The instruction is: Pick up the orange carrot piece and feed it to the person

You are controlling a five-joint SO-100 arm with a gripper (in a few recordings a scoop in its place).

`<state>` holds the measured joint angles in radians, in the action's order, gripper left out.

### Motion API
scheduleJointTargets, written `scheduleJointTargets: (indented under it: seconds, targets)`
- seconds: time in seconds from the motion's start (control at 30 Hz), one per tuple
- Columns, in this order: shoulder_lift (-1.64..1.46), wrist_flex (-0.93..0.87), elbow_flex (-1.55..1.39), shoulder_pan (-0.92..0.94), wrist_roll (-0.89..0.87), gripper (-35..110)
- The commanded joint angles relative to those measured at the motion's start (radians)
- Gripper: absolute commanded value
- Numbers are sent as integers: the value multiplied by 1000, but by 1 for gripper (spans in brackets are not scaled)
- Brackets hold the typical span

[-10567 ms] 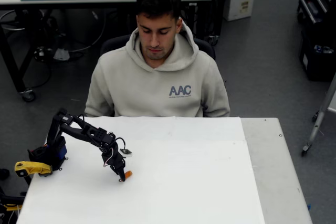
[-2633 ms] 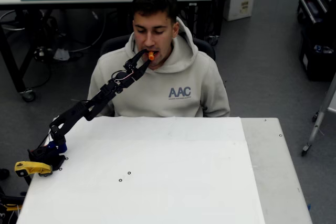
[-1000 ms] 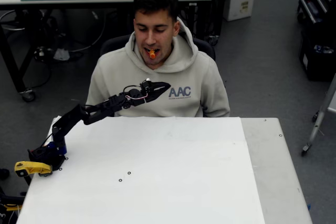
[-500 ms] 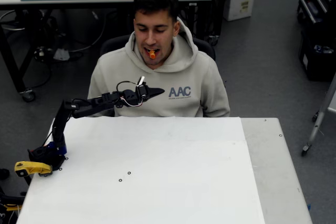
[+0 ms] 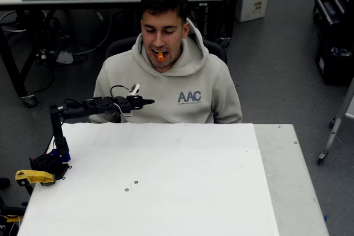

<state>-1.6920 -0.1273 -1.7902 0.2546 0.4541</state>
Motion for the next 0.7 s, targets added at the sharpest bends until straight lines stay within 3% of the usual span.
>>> scheduleJointTargets:
  seconds: [0.0,0.3,0.67]
  targets:
    - [-236,-5,-152,-51,-72,-2]
    - [-574,-5,-600,-189,-195,-2]
    - [-1040,-12,-1075,-262,-206,-2]
